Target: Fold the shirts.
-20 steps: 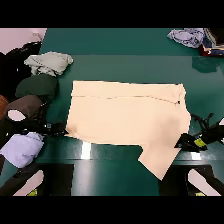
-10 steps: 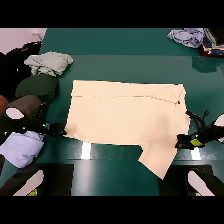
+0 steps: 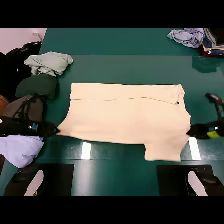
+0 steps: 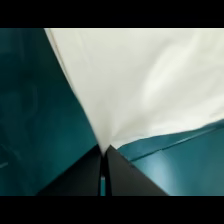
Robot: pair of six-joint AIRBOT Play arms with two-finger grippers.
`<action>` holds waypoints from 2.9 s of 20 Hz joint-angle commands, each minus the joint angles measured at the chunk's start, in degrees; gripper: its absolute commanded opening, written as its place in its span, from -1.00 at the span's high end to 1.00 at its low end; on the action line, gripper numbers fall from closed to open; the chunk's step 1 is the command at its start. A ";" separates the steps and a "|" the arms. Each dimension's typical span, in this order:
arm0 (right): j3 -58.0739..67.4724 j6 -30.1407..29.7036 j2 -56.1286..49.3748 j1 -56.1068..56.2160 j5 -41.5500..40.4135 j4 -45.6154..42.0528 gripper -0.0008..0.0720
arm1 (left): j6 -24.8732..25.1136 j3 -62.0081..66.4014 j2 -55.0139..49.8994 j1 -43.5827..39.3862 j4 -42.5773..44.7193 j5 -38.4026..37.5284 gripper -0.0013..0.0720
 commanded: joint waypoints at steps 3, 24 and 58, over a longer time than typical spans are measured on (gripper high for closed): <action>13.53 -1.66 -15.85 0.04 -8.37 -0.02 0.96 | -0.79 9.68 -10.51 0.00 -0.66 13.31 0.91; 61.05 -0.20 -60.83 0.46 -8.44 7.02 -0.08 | 5.01 45.94 -52.70 -4.24 -11.65 18.05 -0.39; 50.73 -6.32 -52.89 -0.70 1.66 24.41 0.96 | -4.31 59.82 -65.16 -32.70 -9.92 21.99 0.91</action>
